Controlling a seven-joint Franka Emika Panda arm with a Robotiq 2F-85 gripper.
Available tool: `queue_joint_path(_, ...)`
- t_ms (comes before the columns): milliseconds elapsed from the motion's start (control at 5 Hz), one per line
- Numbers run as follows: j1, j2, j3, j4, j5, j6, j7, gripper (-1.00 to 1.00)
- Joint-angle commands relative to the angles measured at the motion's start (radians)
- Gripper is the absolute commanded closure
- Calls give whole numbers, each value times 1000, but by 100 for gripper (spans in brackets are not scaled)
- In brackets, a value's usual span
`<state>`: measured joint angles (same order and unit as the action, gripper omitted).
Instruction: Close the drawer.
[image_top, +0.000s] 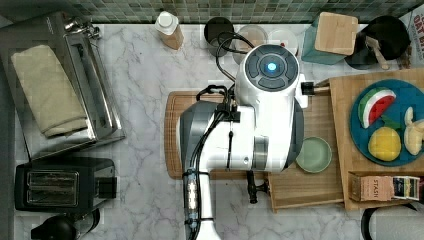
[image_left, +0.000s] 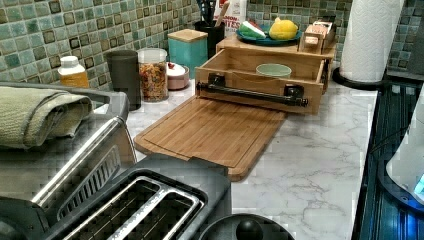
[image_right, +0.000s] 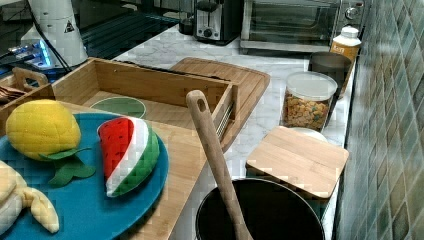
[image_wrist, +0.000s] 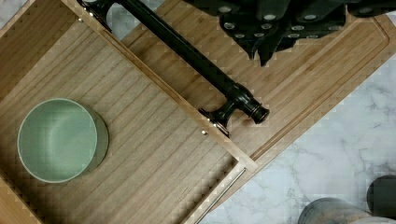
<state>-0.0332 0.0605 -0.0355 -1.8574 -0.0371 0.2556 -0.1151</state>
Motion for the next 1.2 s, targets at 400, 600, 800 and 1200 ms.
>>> queue_joint_path(400,9,-77,16,-175,31,118,-156,100)
queue_joint_path(600,37,-139,38,-282,48,217,-233,100)
queue_joint_path(800,56,-137,56,-250,81,226,-276,100)
queue_joint_path(1200,101,-216,100,-408,92,414,-328,100)
